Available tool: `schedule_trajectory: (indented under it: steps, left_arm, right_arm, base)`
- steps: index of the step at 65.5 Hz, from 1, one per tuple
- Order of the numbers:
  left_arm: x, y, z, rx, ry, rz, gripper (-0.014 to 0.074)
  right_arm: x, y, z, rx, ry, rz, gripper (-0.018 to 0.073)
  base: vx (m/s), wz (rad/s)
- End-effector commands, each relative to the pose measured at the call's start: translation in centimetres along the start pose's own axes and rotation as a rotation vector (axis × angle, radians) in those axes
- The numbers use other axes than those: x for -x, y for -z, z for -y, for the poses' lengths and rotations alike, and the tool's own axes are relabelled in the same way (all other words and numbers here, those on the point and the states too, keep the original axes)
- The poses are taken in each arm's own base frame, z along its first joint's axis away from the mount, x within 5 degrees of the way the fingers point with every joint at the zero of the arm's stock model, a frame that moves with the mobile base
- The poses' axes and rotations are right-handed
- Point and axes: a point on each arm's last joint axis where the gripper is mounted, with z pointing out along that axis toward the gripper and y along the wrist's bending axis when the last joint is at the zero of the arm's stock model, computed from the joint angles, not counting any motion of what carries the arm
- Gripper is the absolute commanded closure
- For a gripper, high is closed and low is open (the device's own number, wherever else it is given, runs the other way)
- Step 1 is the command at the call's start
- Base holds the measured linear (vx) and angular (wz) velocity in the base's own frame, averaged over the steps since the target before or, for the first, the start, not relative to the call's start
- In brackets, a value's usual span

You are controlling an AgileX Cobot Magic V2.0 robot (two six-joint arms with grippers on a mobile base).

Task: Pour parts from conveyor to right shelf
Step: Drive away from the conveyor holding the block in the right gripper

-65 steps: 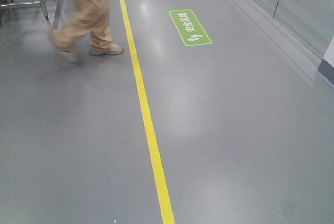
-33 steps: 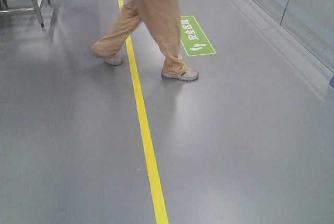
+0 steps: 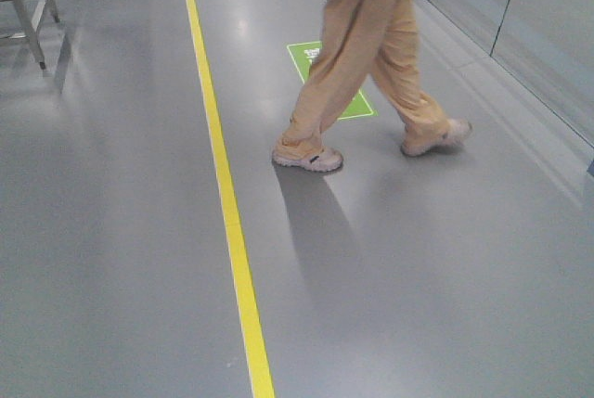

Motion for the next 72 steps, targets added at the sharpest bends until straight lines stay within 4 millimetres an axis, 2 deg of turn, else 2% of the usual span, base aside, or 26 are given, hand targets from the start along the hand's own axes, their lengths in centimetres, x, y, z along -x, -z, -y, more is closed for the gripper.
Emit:
schedule_trajectory:
  steps: [1,72]
  left_arm:
    - [1.66,0.29,0.02,-0.001,0.015,0.118,0.0603]
    - [1.66,0.29,0.02,-0.001,0.015,0.118,0.0603]
  right_arm:
    - [1.51,-0.36,0.19,-0.013,0.002,0.095,0.0565]
    - [1.36,-0.31,0.10,-0.004,-0.002,0.082,0.0565]
  base:
    - [0.43,-0.09]
    - [0.45,-0.01]
